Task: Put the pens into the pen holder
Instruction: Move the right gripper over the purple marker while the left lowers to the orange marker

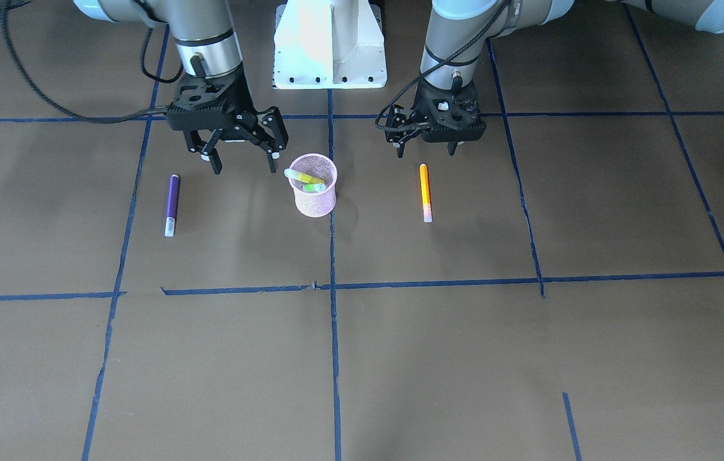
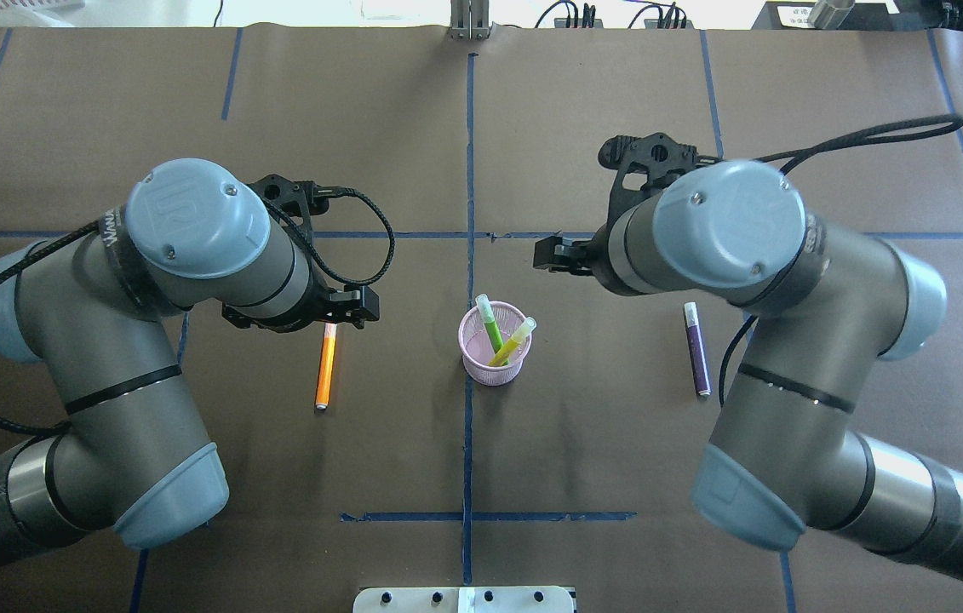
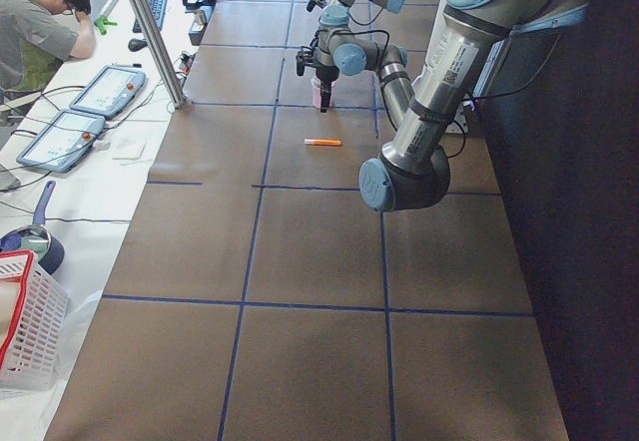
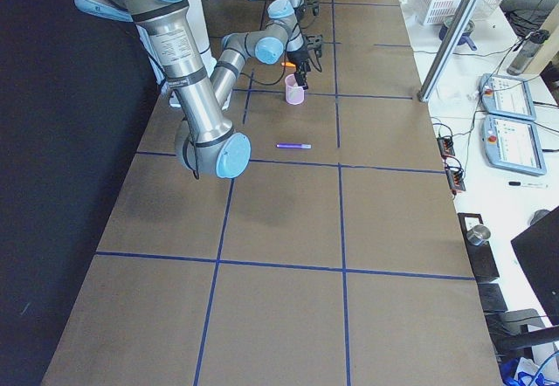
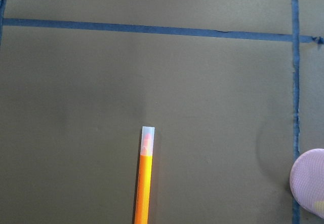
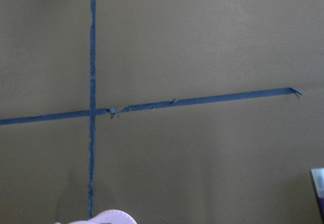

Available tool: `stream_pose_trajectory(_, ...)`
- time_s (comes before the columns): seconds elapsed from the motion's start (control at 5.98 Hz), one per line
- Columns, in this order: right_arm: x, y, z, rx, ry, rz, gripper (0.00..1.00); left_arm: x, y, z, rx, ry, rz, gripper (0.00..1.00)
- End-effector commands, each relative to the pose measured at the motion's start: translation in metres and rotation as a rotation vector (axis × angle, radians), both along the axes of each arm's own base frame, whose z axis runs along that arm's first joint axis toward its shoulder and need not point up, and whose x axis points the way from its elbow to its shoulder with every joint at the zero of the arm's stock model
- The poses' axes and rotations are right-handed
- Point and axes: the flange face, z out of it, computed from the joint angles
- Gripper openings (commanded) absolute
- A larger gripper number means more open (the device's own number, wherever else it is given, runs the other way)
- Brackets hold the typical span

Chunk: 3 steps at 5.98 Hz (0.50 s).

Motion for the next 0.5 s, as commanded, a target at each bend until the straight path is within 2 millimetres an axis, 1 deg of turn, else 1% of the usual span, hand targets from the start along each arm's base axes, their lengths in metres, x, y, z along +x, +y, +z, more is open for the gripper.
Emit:
stream_pose_trajectory(0.0, 0.050, -0.030, 0.019, -0.045, -0.014, -0.115, 1.00, 0.034, -0.019, 0.042, 0.002, 0.001, 0.003, 1.00)
stream_pose_trajectory(0.17, 0.057, -0.034, 0.028, -0.029, -0.001, -0.140, 1.00, 0.041, -0.023, 0.055, -0.013, -0.020, 0.001, 1.00)
stream_pose_trajectory(0.33, 0.058, -0.034, 0.028, -0.026, 0.000, -0.136, 1.00, 0.048, -0.027, 0.068, -0.023, -0.042, 0.006, 1.00)
